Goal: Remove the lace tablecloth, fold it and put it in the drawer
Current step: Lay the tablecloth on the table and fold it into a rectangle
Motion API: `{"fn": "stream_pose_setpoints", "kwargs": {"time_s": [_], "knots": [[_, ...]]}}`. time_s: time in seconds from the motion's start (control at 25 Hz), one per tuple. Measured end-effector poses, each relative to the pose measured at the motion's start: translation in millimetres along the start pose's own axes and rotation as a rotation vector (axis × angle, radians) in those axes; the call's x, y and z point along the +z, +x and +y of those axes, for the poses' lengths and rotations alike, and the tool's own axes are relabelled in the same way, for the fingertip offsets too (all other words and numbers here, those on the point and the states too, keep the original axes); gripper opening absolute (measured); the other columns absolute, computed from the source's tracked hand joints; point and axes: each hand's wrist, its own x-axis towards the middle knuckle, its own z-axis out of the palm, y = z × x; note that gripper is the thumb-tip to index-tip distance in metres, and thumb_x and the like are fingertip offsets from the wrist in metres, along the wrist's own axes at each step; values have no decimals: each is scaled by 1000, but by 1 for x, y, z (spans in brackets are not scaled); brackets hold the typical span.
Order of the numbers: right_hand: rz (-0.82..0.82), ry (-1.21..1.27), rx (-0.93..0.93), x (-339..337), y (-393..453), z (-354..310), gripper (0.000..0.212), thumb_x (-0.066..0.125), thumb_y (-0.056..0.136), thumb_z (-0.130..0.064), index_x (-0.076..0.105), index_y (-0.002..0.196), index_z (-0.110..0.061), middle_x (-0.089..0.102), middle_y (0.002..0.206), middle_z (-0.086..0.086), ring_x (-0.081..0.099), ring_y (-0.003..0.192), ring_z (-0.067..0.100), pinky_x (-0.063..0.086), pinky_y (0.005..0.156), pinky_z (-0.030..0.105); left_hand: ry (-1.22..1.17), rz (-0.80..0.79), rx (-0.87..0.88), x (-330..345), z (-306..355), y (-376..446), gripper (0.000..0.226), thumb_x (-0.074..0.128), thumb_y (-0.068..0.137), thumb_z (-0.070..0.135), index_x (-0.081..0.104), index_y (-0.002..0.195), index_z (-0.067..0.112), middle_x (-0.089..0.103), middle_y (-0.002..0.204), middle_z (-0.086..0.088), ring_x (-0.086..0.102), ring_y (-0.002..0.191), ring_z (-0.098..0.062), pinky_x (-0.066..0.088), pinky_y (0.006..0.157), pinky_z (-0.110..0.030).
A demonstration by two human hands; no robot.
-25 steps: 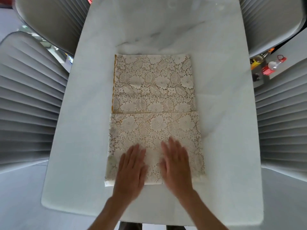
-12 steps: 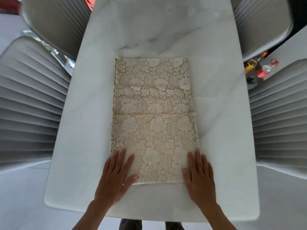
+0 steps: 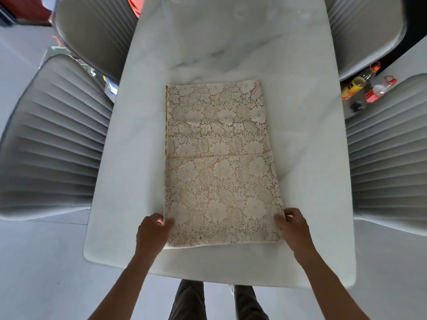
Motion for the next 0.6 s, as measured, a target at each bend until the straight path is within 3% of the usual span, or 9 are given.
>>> {"fn": "stream_pose_setpoints", "kwargs": {"time_s": [0.08,0.12,0.2,0.28,0.36,0.48,0.6], "knots": [[-45,72,-54,-11,-6,2,34,62,91,-12,54,115,-35,69,75,3,63,63,14,48,45,26,-213,-77,-17,-8,1,-10,23,72,84,20,55,99,21,70,88,-9,65,74,-25,52,60,-33],[-83,65,-67,-18,-9,2,40,60,90,-7,57,114,-40,67,68,3,61,58,14,48,42,26,-283,-139,-8,-13,-1,-15,32,72,84,15,50,104,26,71,86,-10,67,72,-24,52,57,-31],[-195,89,-58,-34,-13,3,35,60,87,-1,74,100,-30,66,66,5,58,55,16,46,42,28,-372,-283,-9,-28,-7,-24,39,70,84,3,57,108,29,74,87,-15,71,77,-29,56,62,-33],[-326,198,-11,-55,-14,-7,25,56,86,-3,79,88,-13,72,81,13,64,64,23,48,47,30,-517,-387,-39,-49,-6,-31,27,71,77,-2,74,95,18,75,92,-16,73,81,-28,57,64,-32],[-435,347,-3,-67,-12,-28,33,47,79,-6,79,89,-5,74,94,18,71,74,26,55,52,31,-639,-409,-55,-72,6,-30,16,69,68,5,77,80,9,74,89,-14,70,79,-26,52,65,-29],[-501,401,-98,-69,4,-82,31,57,70,-7,78,93,-7,76,102,19,75,90,33,58,55,29,-621,-424,53,-102,45,-2,23,58,70,14,78,81,9,74,94,-12,66,81,-24,43,68,-33],[-413,326,-154,-57,32,-140,16,70,80,-14,75,96,-12,78,103,12,76,91,25,56,56,26,-498,-449,189,-121,89,41,22,76,68,14,78,90,15,77,100,-10,72,81,-18,42,67,-32]]}}
